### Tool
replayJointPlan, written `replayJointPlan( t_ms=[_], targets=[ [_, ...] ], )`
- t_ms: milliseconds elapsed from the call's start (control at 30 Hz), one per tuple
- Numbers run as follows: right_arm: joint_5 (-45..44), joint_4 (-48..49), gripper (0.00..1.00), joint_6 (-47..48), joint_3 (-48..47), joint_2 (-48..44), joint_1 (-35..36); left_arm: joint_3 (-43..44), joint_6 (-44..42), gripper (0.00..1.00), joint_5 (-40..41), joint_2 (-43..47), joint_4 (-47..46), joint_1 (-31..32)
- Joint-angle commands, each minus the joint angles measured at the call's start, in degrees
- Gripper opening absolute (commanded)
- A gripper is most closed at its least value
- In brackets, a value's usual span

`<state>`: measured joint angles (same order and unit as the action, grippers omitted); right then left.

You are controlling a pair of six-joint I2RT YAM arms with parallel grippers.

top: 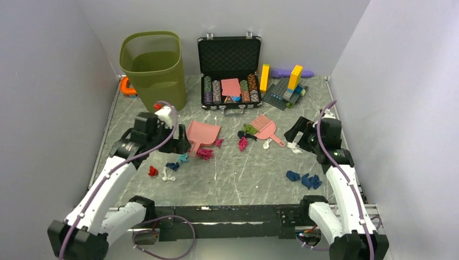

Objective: Sweep away the paper scraps from the table

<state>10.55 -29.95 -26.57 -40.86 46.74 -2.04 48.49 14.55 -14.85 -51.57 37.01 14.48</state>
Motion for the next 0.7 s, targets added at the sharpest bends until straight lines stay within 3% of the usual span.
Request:
replayJointPlan(
  t_ms=[0, 100, 233, 367, 500, 600, 667],
  targets=[
    [0.25, 3.60, 0.96, 2.16, -2.13, 0.65, 3.22, 6.70, 1.13, 0.99, 11.99, -5.09, 3.32, 7.79],
    [-4.12, 4.11, 0.87, 3.13, -3.06, 3.01, 8.43, 8.11, 2.77, 0.99, 14.40, -8.41, 3.17, 11.10],
    [-7.06, 4.85, 0.87, 3.02, -4.52, 8.45, 14.67, 7.95, 4.91, 0.94, 18.62, -12.70, 0.84, 15.21],
    [-5.96, 7.46, 0.87, 3.17, -3.51, 10.30, 17.42, 7.39, 5.91, 0.88, 21.25, -18.14, -1.13, 17.27],
    [-9.40, 9.88, 0.81, 4.70, -2.51, 12.90, 17.84, 6.58, 6.92, 0.85, 21.06, -20.99, -3.74, 18.23],
    [-12.06, 10.08, 0.72, 5.81, -4.80, 20.48, 17.77, 4.58, 7.88, 0.85, 21.00, -18.83, -7.35, 19.57],
    [-15.46, 8.05, 0.61, 6.20, -7.88, 27.53, 17.76, 2.84, 8.12, 0.85, 20.67, -16.11, -9.88, 20.51]
  ],
)
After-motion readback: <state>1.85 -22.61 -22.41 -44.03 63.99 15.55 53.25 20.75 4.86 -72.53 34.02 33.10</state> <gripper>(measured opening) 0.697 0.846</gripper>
